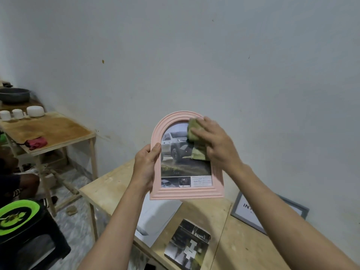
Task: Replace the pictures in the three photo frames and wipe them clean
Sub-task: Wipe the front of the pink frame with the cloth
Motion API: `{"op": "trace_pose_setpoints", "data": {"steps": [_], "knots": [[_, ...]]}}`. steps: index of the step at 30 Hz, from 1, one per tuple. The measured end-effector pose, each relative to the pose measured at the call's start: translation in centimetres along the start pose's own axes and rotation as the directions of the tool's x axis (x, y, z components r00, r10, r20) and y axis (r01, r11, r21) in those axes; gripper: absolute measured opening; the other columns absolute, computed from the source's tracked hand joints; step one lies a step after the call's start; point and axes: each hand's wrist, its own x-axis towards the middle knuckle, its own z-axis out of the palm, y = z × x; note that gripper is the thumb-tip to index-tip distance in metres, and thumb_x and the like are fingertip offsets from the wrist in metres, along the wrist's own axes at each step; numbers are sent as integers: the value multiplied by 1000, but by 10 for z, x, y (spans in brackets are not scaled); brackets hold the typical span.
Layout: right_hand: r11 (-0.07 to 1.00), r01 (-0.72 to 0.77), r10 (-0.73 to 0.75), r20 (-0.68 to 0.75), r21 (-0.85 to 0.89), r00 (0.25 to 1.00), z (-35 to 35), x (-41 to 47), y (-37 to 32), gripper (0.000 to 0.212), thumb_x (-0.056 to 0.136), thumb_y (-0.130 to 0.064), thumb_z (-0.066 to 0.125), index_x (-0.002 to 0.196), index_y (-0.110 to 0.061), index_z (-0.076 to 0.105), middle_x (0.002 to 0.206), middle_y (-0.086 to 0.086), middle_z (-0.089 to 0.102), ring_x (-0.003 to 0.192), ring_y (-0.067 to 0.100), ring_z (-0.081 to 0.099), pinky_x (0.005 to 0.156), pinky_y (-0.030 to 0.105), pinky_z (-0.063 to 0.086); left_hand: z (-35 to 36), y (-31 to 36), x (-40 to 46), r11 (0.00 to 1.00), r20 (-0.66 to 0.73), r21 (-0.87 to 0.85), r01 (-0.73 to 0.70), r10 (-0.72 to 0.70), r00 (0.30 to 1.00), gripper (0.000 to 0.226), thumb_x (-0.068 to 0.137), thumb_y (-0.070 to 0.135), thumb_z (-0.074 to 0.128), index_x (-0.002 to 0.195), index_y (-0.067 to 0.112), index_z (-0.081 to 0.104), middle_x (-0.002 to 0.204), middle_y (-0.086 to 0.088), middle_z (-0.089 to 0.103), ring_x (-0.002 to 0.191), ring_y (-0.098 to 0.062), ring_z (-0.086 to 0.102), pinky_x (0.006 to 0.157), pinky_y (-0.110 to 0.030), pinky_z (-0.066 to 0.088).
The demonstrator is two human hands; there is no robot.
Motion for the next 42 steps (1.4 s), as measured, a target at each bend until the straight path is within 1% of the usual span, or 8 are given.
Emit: {"op": "trace_pose_setpoints", "data": {"steps": [7,13,16,20,27,32,36,42], "knots": [[976,-77,17,283,201,959,56,-100,-32,57,80,-7,42,132,-24,57,149,-5,40,142,7,29,121,31,16,-19,-3,8,997,-169,-79,2,-16,985,34,88,36,68,94,3,70,90,-28,65,81,-38,63,81,-64,52],[795,-272,90,339,542,937,70,-101,-81,66,76,11,47,129,-26,60,143,-12,49,136,5,40,117,33,30,-3,-23,7,999,-113,23,-29,32,993,49,79,44,68,91,-4,65,78,-20,64,73,-27,58,70,-42,47],[712,-317,263,181,627,948,39,-73,-68,70,74,14,43,126,-29,62,134,-22,55,131,2,46,114,31,34,-3,-21,6,999,-73,43,-1,4,997,30,91,27,64,81,-1,62,63,-9,61,57,-20,55,61,-34,44],[885,-270,335,-118,380,935,8,-18,-29,70,72,15,42,131,-19,59,144,-5,49,137,9,40,117,29,28,7,-21,-2,999,13,45,11,-11,1000,28,98,22,59,94,-5,65,77,-21,67,67,-29,63,65,-39,51],[963,-112,35,297,246,954,53,-64,-51,68,84,3,45,145,-26,41,156,-11,22,148,9,13,121,27,6,16,-18,-2,992,-19,-116,43,-45,999,19,97,14,59,98,-4,67,85,-22,69,76,-28,65,72,-39,55],[810,-307,-7,533,499,846,39,-84,-62,61,77,11,51,127,-20,63,139,-7,55,132,2,45,115,30,33,1,-21,-4,998,-66,69,0,4,998,22,99,15,56,90,0,69,74,-14,70,61,-22,64,57,-29,53],[669,-391,303,249,632,920,2,-48,-51,57,77,14,45,122,-15,65,122,-2,66,117,7,58,106,32,44,4,-19,-7,998,-31,63,0,2,1000,28,99,24,58,93,-2,66,75,-16,66,63,-26,62,61,-35,52],[928,-204,282,-227,313,932,-23,-5,2,70,67,12,37,130,-11,60,139,6,54,133,17,47,115,30,32,12,-13,-10,994,8,105,-25,25,1000,28,100,25,56,99,-2,67,72,-15,64,62,-27,58,58,-34,49]]}}
